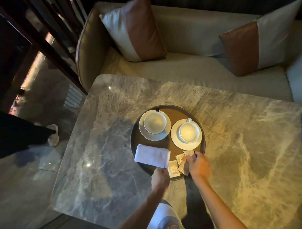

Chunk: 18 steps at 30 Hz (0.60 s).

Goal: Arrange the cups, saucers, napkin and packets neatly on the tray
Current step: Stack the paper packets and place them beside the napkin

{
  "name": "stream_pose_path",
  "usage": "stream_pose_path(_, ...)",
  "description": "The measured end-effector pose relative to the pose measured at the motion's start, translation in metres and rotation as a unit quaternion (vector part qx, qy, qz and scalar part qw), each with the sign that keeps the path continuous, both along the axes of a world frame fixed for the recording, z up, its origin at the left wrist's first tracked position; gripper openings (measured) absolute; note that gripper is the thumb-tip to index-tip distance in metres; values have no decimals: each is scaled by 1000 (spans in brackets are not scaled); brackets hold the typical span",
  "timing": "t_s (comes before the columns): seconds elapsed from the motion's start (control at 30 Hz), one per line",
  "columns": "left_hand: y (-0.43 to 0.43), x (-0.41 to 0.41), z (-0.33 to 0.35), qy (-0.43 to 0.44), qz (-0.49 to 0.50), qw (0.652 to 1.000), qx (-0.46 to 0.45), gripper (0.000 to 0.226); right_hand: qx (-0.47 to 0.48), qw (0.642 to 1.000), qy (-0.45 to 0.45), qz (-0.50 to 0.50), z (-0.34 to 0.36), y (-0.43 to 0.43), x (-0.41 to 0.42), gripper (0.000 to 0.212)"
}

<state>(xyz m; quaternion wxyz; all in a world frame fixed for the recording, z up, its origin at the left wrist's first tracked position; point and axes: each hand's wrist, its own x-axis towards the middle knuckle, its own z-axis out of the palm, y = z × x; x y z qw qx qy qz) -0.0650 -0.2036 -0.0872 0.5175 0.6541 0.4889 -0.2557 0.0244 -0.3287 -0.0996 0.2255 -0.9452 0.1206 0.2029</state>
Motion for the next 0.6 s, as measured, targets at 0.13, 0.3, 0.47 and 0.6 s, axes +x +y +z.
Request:
stream_pose_path(0.13,-27,12,-7,11,90,995,-31,35,-16,999,48,4,-3,3,10,23)
stream_pose_path(0.3,-41,20,-14,31,174,983,-47,58,10,996,93,2,-10,-5,18,33)
stream_pose_path(0.47,-53,25,-18,39,148,987,-55,67,38,981,189,24,-21,-9,20,51)
stream_pose_path(0.6,-54,25,-21,29,192,977,-88,49,47,975,216,26,-25,-8,18,52)
